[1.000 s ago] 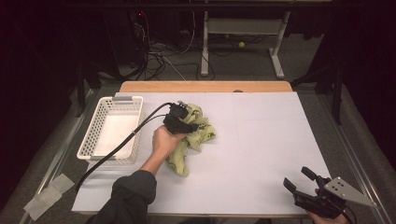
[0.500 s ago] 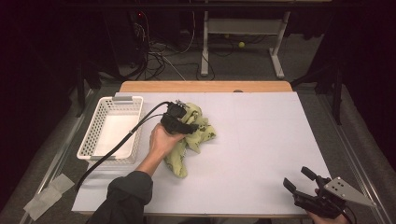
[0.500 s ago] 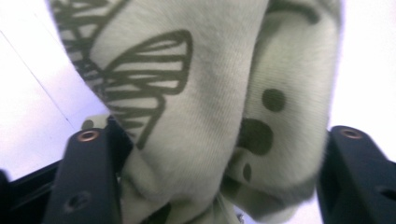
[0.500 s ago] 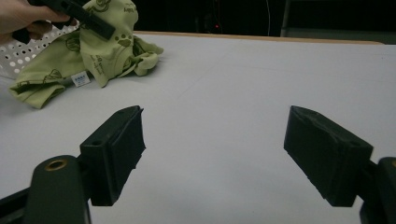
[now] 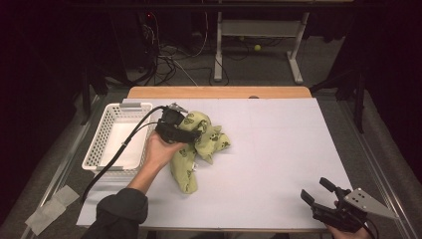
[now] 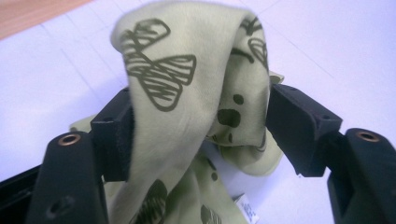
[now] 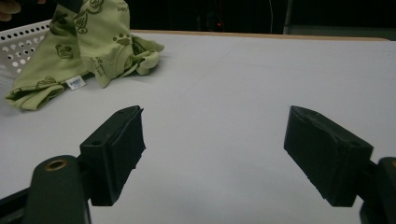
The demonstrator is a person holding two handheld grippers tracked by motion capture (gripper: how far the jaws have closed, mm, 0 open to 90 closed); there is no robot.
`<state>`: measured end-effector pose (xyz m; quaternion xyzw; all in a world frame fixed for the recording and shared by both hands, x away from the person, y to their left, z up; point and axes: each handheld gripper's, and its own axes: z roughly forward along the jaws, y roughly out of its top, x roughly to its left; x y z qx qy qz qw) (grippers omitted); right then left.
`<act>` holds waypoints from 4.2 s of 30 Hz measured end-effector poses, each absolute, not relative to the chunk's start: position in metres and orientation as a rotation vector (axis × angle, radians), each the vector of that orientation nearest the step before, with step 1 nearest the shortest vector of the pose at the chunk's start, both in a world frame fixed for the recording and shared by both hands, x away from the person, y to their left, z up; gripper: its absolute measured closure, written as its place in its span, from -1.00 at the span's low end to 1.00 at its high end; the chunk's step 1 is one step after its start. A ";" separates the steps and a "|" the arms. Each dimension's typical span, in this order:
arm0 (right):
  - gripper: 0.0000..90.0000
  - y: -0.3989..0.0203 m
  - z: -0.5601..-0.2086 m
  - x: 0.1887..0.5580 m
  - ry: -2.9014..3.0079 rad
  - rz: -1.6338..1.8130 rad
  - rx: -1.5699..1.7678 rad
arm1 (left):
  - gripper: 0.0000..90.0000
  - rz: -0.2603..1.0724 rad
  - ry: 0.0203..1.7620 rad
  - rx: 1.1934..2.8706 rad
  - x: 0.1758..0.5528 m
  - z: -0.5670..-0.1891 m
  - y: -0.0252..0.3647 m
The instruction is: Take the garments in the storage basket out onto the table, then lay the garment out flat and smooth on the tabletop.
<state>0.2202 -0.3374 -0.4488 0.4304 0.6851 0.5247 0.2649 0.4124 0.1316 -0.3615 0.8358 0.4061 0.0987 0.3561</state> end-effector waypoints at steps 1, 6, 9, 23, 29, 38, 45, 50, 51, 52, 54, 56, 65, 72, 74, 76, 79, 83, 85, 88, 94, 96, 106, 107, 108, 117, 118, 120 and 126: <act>-0.54 -0.338 -0.449 0.220 1.851 1.417 1.162 | -0.38 0.254 1.048 2.149 0.411 -0.360 0.134; -0.54 -0.338 -0.449 0.220 1.848 1.416 1.163 | -0.38 0.281 1.044 2.130 0.402 -0.355 0.144; -0.54 -0.337 -0.449 0.220 1.851 1.413 1.160 | -0.38 0.289 1.032 2.121 0.393 -0.354 0.148; -0.54 -0.337 -0.448 0.219 1.844 1.415 1.160 | -0.33 0.317 1.067 2.060 0.353 -0.352 0.188; -0.54 -0.335 -0.448 0.221 1.845 1.413 1.150 | -0.33 0.345 1.084 2.024 0.335 -0.358 0.203; -0.53 -0.331 -0.448 0.226 1.864 1.391 1.133 | -0.33 0.378 1.112 1.983 0.306 -0.369 0.224; -0.53 -0.329 -0.445 0.226 1.859 1.432 1.115 | -0.33 0.354 1.153 1.929 0.282 -0.382 0.246; -0.53 -0.327 -0.443 0.227 1.870 1.426 1.104 | -0.33 0.348 1.180 1.868 0.265 -0.392 0.256; -0.53 -0.327 -0.443 0.227 1.873 1.428 1.100 | -0.33 0.351 1.182 1.859 0.262 -0.395 0.258; -0.51 -0.326 -0.442 0.228 1.874 1.437 1.102 | -0.33 0.353 1.182 1.850 0.258 -0.398 0.259; -0.48 -0.325 -0.441 0.228 1.880 1.449 1.094 | -0.33 0.350 1.181 1.835 0.252 -0.403 0.262; -0.48 -0.323 -0.440 0.230 1.895 1.456 1.077 | -0.33 0.353 1.194 1.835 0.246 -0.411 0.263; -0.47 -0.314 -0.435 0.236 1.883 1.476 1.055 | -0.33 0.360 1.108 1.858 0.240 -0.421 0.242; -0.46 -0.307 -0.432 0.238 1.859 1.480 1.048 | -0.32 0.330 1.077 1.899 0.256 -0.421 0.227; -0.45 -0.307 -0.433 0.240 1.855 1.468 1.057 | -0.32 0.340 1.062 1.919 0.261 -0.420 0.221; -0.45 -0.306 -0.432 0.242 1.846 1.465 1.071 | -0.32 0.354 1.042 1.944 0.265 -0.420 0.213; -0.45 -0.304 -0.431 0.246 1.842 1.464 1.075 | -0.32 0.356 1.011 1.973 0.274 -0.421 0.202; -0.45 -0.297 -0.430 0.250 1.856 1.451 1.058 | -0.32 0.324 1.001 1.987 0.285 -0.423 0.192; -0.43 -0.291 -0.430 0.251 1.865 1.446 1.049 | -0.30 0.316 0.998 1.980 0.290 -0.423 0.189; -0.43 -0.284 -0.430 0.254 1.880 1.453 1.049 | -0.29 0.293 1.012 1.969 0.297 -0.424 0.188; -0.44 -0.266 -0.426 0.259 1.895 1.461 1.002 | -0.30 0.317 1.030 1.997 0.308 -0.424 0.186; -0.44 -0.261 -0.427 0.263 1.909 1.460 1.008 | -0.30 0.314 1.032 1.997 0.310 -0.423 0.184; -0.41 -0.228 -0.433 0.283 1.946 1.453 0.956 | -0.32 0.316 1.067 2.022 0.327 -0.426 0.178; -0.41 -0.225 -0.434 0.285 1.952 1.450 0.949 | -0.32 0.318 1.069 2.022 0.329 -0.427 0.178; -0.41 -0.222 -0.435 0.287 1.956 1.444 0.946 | -0.32 0.313 1.073 2.023 0.330 -0.428 0.177; -0.40 -0.208 -0.438 0.297 2.011 1.419 0.979 | -0.32 0.313 1.093 2.029 0.339 -0.435 0.173; -0.39 -0.207 -0.438 0.299 2.017 1.418 0.991 | -0.32 0.309 1.096 2.030 0.339 -0.435 0.173; -0.37 -0.204 -0.438 0.303 2.032 1.411 1.010 | -0.32 0.302 1.105 2.032 0.340 -0.436 0.173; -0.39 -0.187 -0.439 0.314 2.081 1.394 0.994 | -0.32 0.297 1.114 2.068 0.344 -0.433 0.168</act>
